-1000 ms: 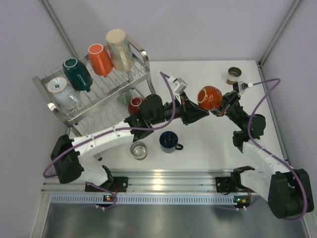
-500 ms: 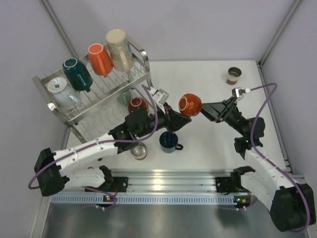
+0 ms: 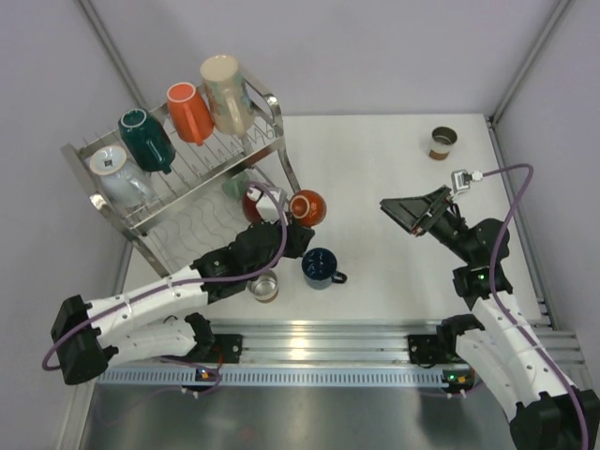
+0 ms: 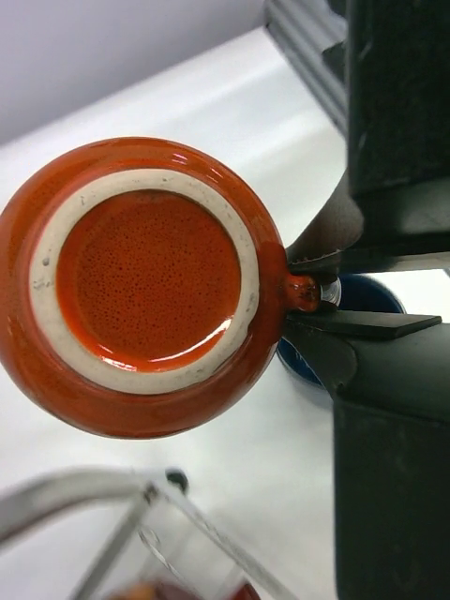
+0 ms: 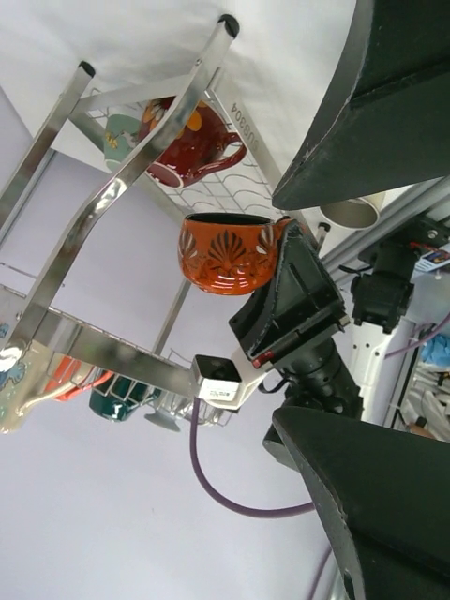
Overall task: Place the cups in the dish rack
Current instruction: Pass the cup from the right arm to the left, then place the cup upside down on the dish rack
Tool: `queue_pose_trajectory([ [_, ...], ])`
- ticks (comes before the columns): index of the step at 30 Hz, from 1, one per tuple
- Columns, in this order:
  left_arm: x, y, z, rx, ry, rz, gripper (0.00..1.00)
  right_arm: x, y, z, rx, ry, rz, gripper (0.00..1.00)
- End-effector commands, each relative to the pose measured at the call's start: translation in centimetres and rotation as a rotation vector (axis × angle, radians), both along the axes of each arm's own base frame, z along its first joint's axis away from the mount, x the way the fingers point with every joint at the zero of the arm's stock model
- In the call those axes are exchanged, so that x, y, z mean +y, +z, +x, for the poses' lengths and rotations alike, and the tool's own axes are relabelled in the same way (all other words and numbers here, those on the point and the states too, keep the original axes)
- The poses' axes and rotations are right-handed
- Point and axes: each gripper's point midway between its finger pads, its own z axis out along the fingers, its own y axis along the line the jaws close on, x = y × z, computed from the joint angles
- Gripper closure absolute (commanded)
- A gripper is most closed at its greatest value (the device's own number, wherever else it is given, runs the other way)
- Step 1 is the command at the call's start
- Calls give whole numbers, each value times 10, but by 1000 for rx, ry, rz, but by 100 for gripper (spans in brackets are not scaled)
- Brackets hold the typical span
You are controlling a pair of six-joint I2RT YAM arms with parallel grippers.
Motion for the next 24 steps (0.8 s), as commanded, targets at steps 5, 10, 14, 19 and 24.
queue_pose_trajectory([
  [5,60,-2,17,28,333,-34,100,-6,4,3,-26,-40,-49,13],
  [10,90,-10,15,39,457,-77,100,-8,2,4,-25,-54,-73,5],
  [14,102,-17,14,63,490,-117,100,-10,0,6,-22,-64,-93,1],
  [19,115,-31,18,104,516,-156,100,-10,-4,6,-13,-61,-104,1],
  [24,130,-36,27,122,554,-180,100,-11,-3,6,-19,-65,-111,1],
])
